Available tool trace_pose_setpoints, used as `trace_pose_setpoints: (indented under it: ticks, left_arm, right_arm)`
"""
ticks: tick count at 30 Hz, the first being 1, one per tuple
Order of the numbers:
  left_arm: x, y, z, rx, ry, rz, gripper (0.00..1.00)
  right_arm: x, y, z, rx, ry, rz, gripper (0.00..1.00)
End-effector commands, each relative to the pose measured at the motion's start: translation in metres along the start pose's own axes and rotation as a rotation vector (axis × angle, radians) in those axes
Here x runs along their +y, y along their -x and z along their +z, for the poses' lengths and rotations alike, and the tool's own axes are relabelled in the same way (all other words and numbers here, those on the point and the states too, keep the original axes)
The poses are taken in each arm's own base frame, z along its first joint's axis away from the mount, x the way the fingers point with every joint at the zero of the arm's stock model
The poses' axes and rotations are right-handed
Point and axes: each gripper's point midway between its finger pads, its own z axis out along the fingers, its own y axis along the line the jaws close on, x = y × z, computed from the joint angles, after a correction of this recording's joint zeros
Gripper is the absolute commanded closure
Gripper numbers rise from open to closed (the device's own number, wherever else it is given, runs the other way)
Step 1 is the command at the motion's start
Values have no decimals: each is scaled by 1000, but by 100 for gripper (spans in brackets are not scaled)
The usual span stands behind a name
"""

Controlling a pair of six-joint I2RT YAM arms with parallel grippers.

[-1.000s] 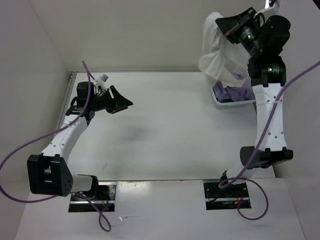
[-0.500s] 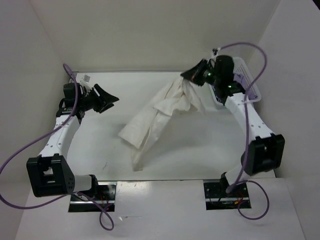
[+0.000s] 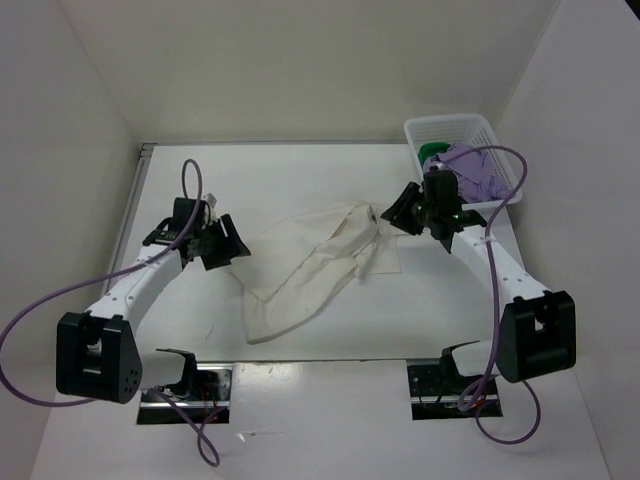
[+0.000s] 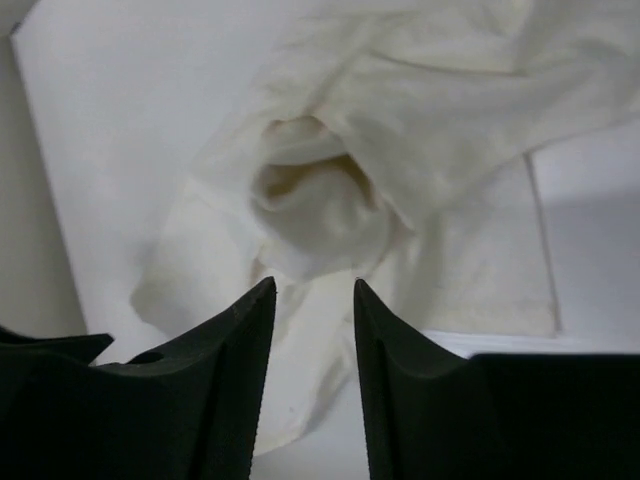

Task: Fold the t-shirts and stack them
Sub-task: Move the tshirt to the center of the board

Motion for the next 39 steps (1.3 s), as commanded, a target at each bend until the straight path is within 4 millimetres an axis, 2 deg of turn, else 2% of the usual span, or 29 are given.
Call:
trace_pose_setpoints:
  ticks: [1,3,7,10,11,13,15,16,17,18,19,21,22,23,26,27,28,31,32,34,36,38,39]
  left_arm:
    - [8,-29,19,80,72,-11,31]
    - [13,-39,31,92,77,-49,31]
    - [23,-44,52,108,103,-72,31]
    - [21,-31,68,81,102,-78,43]
    - [19,-22,76,63,101,-74,54]
    - [17,-15,87,65,103,-75,65]
    - [1,10,93,15,67,-63,74]
    - [1,13,101,23,73,-65,82]
    - [-4,26,105,-5,69,-60,85]
    - [-18,57,103,-60,40,-46,87]
    - [-16,67,112,-57,39,-45,90]
    - [-17,102,111,-98,42,-59,92]
    - [-27,114,109,-113,19,-53,92]
    - [-40,137,102,-152,-12,-49,90]
    - [-50,142,93,-159,-44,-40,69]
    - [-39,126,98,-131,-26,-48,60]
    - [-39,123,94,-138,-31,-58,49]
    - [-20,97,91,-110,12,-81,42]
    - [-12,97,88,-120,34,-92,40]
    - [-9,95,77,-149,47,-90,36]
    - [7,86,69,-160,95,-92,33]
    - [25,69,71,-128,136,-100,31]
    - [28,63,69,-115,144,-103,31]
  right_arm:
    - [-49,-17,-2,-15,-181,30,60]
    - [-60,-21,-4,-28,-228,53,62]
    - [-89,-53,8,57,-298,94,65]
    - [-94,-65,12,90,-303,129,65]
    - [-94,-67,13,93,-296,142,63]
    - [-95,-66,13,87,-303,141,61]
    - [-98,-67,12,77,-314,148,57]
    - [-98,-66,12,75,-315,160,56]
    - [-102,-71,12,83,-323,162,54]
    - [-104,-74,13,85,-327,173,53]
    - [-104,-77,14,99,-325,188,51]
    - [-109,-84,17,113,-326,191,45]
    - [-111,-86,19,120,-335,201,45]
    - [-114,-89,21,130,-347,203,45]
    - [-117,-86,25,111,-353,199,45]
    - [-118,-87,28,114,-356,199,45]
    - [-119,-87,32,114,-358,208,45]
    - [-122,-99,39,162,-349,219,45]
    - [-123,-102,40,176,-351,222,45]
    - [-121,-103,44,174,-343,223,45]
    - [-119,-110,45,195,-339,217,45]
    - [-117,-112,48,198,-335,218,45]
    - [-121,-118,48,217,-343,222,49]
